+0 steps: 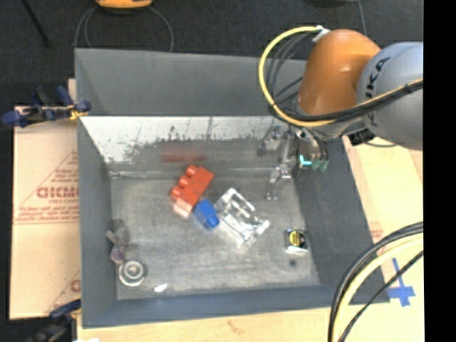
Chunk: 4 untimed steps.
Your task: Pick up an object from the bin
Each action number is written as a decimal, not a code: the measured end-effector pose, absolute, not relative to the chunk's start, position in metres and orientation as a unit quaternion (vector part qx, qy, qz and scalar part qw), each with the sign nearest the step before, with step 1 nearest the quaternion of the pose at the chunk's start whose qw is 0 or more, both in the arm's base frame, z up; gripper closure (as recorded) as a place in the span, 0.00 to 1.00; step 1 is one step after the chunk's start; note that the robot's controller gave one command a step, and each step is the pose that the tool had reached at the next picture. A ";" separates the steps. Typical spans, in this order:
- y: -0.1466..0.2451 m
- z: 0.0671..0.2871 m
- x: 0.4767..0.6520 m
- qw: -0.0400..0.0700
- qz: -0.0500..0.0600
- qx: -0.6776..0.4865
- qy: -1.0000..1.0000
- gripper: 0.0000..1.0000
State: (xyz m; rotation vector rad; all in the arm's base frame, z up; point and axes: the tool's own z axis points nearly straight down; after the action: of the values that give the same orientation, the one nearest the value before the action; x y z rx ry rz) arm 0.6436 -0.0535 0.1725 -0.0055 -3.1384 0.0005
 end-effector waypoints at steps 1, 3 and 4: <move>-0.023 0.117 0.644 -0.011 0.000 -0.067 -0.998 0.00; 0.036 0.076 0.564 -0.005 -0.004 -0.169 -0.986 0.00; 0.035 0.079 0.568 -0.011 -0.004 -0.168 -0.986 1.00</move>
Offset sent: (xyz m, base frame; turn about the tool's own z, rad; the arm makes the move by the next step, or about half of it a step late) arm -0.0093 0.0476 -0.1025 0.1724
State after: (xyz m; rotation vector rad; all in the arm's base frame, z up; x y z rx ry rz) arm 0.5679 0.0346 0.0793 -0.5319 -3.1192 -0.0121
